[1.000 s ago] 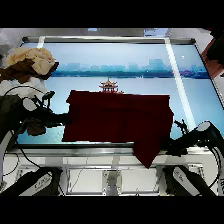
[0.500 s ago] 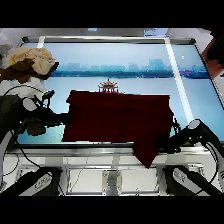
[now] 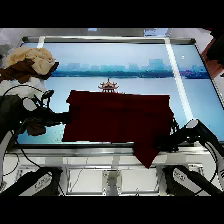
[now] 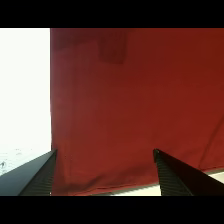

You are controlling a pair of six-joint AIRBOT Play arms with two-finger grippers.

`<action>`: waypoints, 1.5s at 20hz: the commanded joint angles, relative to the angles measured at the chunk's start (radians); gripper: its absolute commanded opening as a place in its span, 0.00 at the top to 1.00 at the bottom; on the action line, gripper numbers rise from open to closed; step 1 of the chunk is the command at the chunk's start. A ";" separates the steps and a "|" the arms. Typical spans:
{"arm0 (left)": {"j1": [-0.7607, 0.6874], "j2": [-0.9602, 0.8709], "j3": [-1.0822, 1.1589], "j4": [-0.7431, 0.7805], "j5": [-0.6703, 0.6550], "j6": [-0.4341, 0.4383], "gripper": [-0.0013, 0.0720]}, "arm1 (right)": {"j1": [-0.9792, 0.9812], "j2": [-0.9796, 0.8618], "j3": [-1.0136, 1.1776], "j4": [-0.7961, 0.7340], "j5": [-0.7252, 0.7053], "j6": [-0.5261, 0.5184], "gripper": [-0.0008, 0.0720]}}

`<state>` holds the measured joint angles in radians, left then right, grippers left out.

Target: Fold the shirts.

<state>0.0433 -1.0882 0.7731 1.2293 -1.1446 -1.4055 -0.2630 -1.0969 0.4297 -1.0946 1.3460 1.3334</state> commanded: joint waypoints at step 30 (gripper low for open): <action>0.001 0.000 -0.034 0.129 0.035 -0.188 0.05 | 0.003 0.007 0.027 0.060 -0.015 0.001 0.95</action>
<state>0.0433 -1.0878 0.7601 1.2758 -1.1103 -1.4746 -0.2607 -1.0954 0.4332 -1.0492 1.2945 1.3460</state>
